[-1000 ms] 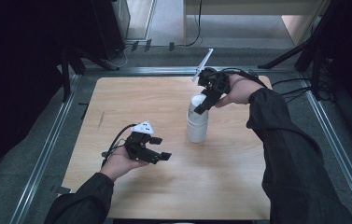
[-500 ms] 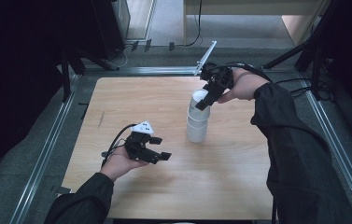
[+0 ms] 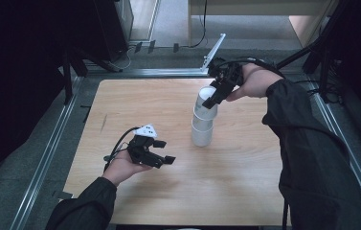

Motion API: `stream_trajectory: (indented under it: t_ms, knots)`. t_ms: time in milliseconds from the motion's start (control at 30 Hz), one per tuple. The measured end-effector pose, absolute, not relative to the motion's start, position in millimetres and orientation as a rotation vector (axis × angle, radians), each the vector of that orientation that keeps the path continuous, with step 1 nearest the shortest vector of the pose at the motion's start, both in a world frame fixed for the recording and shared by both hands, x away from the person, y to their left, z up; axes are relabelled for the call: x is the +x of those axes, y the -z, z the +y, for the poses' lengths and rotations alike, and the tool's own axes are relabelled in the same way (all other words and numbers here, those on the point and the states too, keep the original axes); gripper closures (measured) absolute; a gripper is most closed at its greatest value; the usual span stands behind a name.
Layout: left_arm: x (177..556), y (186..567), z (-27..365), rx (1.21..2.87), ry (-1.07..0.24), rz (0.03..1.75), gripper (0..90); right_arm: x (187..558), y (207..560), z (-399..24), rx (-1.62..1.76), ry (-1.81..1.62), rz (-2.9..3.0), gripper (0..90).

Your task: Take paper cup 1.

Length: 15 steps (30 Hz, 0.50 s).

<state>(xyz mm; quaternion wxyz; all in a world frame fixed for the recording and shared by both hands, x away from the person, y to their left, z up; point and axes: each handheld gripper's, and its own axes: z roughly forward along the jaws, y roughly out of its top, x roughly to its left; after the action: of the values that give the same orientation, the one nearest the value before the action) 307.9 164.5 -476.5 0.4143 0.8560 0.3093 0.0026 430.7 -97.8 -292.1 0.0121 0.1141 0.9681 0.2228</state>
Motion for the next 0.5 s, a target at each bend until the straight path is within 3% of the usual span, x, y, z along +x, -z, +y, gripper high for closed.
stream_trajectory:
  t_ms: [500]
  knots:
    - [308.3,474.3,167.8,2.134,-0.012,0.775,23.1,408.6,263.6,-109.1,0.28,-0.771,3.008,34.6]
